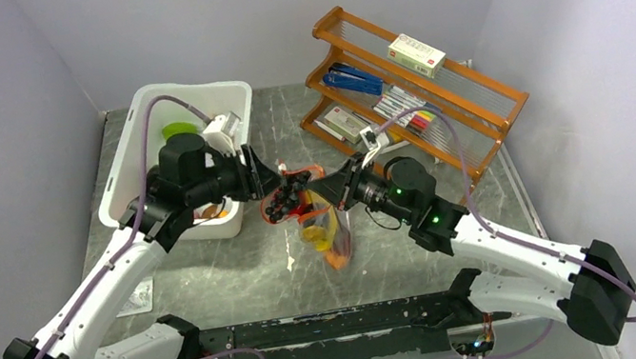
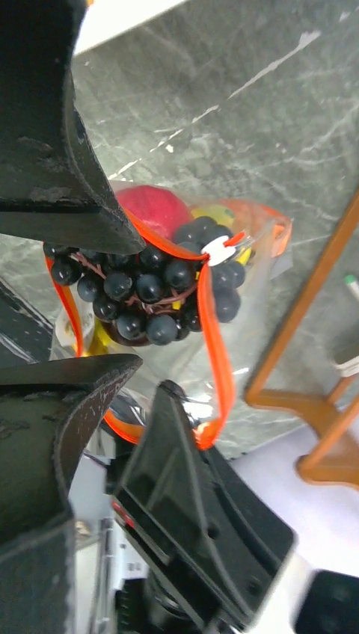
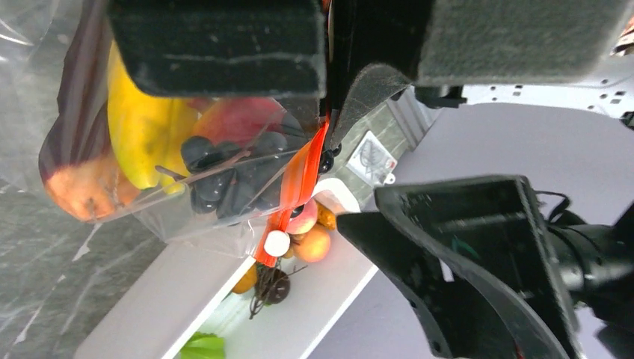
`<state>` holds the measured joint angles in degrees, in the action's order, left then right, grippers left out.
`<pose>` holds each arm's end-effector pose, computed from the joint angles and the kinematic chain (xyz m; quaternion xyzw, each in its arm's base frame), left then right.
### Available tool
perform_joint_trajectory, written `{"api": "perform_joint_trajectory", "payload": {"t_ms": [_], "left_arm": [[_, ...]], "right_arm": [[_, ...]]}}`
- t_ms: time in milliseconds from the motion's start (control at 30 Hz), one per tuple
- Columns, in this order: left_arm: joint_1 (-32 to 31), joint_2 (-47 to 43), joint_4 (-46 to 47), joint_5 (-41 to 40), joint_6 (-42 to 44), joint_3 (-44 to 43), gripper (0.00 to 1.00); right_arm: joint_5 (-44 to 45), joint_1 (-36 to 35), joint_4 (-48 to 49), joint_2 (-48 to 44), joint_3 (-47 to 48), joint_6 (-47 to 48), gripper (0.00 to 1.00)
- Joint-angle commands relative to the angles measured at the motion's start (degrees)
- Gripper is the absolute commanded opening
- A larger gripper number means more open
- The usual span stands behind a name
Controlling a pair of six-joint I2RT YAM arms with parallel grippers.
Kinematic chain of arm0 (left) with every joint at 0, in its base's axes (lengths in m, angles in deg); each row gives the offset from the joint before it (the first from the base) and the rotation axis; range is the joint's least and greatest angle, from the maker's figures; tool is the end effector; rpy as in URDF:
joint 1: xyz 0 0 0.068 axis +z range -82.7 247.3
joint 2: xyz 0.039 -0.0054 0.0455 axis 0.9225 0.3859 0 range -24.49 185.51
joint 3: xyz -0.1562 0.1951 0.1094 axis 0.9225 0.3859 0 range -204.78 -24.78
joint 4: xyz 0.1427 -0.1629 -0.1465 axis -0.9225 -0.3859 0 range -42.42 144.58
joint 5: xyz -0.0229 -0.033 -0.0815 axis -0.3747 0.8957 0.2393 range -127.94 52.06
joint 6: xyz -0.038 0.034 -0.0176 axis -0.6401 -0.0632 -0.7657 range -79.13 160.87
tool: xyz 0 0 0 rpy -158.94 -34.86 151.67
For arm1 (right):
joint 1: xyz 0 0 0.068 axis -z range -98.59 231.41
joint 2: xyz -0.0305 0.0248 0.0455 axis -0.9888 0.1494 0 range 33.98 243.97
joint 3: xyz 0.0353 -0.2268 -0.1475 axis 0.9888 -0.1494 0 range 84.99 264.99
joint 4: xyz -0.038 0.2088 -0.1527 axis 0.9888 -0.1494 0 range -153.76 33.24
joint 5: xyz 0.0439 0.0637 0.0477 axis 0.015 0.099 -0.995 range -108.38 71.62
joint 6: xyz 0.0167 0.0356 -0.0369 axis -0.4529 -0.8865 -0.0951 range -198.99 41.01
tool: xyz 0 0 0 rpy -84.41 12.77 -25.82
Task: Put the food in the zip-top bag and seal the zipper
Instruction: Adjust the zipper food storage bag at the center of the board.
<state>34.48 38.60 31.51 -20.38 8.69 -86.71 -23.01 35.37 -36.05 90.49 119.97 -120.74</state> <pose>0.2002 -0.1419 0.3597 0.0875 0.8294 -0.3964 0.3837 0.1602 0.1702 0.2980 -0.0549 0.7100 0.5071 0.4856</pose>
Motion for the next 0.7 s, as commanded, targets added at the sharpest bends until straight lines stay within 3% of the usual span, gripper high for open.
{"api": "perform_joint_trajectory", "payload": {"t_ms": [0,333,667], "left_arm": [[-0.32,-0.52,-2.25,9.98,8.62,2.94,0.50],[-0.32,-2.07,-7.31,-5.10,8.62,5.98,0.48],[-0.32,1.37,-3.87,-5.56,10.57,7.49,0.40]], "right_arm": [[-4.02,1.09,3.77,-2.12,-0.16,-2.20,0.00],[-5.48,2.17,4.25,-1.25,0.51,-2.78,0.00],[-8.20,2.39,5.76,-0.07,0.41,-3.74,0.00]]}}
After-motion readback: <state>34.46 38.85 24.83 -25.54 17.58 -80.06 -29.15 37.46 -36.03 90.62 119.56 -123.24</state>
